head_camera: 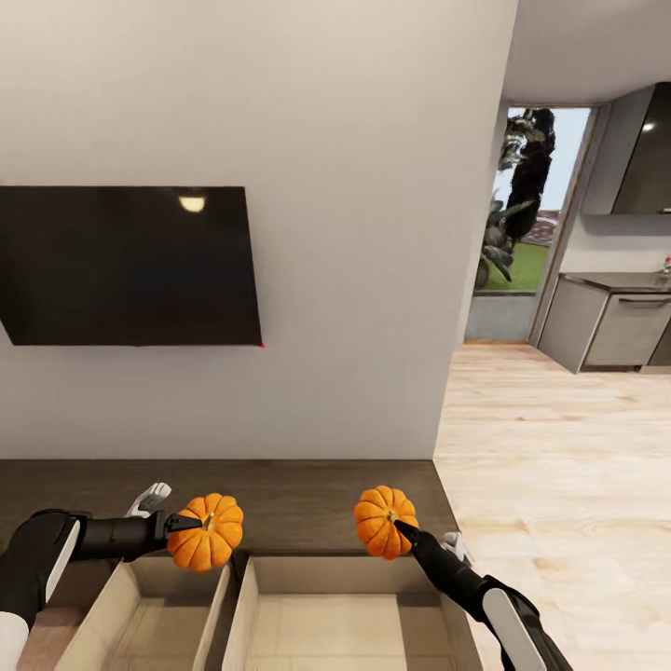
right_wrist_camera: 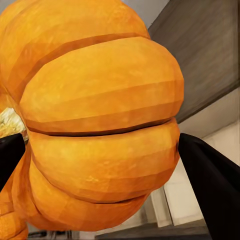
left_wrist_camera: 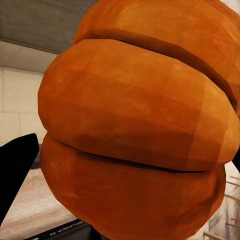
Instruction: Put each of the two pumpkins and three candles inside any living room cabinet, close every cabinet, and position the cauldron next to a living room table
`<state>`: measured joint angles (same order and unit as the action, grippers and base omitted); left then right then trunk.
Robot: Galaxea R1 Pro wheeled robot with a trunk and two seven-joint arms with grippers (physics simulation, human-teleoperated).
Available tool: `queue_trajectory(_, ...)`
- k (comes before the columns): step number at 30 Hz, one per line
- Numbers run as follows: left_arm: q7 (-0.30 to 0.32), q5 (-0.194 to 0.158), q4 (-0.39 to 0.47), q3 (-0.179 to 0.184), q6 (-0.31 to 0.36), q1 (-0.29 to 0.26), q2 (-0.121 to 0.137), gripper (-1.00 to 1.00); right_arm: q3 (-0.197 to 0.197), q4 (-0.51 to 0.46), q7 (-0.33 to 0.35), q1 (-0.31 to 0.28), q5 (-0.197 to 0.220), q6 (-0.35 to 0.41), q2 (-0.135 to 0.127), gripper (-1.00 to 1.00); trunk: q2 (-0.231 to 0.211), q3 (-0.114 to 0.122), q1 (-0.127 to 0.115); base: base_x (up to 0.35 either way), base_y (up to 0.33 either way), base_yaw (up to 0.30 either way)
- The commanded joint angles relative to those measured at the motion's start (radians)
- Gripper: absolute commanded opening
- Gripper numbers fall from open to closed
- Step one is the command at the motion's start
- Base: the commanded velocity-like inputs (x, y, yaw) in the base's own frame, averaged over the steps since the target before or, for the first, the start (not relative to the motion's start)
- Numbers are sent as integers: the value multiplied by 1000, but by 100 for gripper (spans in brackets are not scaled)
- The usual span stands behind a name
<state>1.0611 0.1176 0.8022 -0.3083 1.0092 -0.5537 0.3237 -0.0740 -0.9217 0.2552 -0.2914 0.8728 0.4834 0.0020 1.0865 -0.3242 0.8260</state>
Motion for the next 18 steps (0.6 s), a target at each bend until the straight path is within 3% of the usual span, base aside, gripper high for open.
queue_trajectory(1,-1,-1,0,0,0,0,0,-100,-2,0,-2,0,2,2,0,-100,7,-3,4,0,0,0)
queue_trajectory(8,-1,-1,0,0,0,0,-2,-100,3,-2,5,0,-7,-1,7,-100,56,-25,31,0,0,0)
queue_trajectory(12,-2,-1,2,1,0,0,-22,-100,19,-12,-6,0,-12,3,11,-100,70,-31,38,0,0,0)
queue_trajectory(15,-11,1,6,1,0,0,-63,-100,55,-29,-25,0,-13,18,6,-100,70,-31,38,0,0,0)
queue_trajectory(18,-113,4,23,8,-6,-1,-132,-100,81,-49,-124,-17,-14,107,6,-100,70,-31,38,0,0,0)
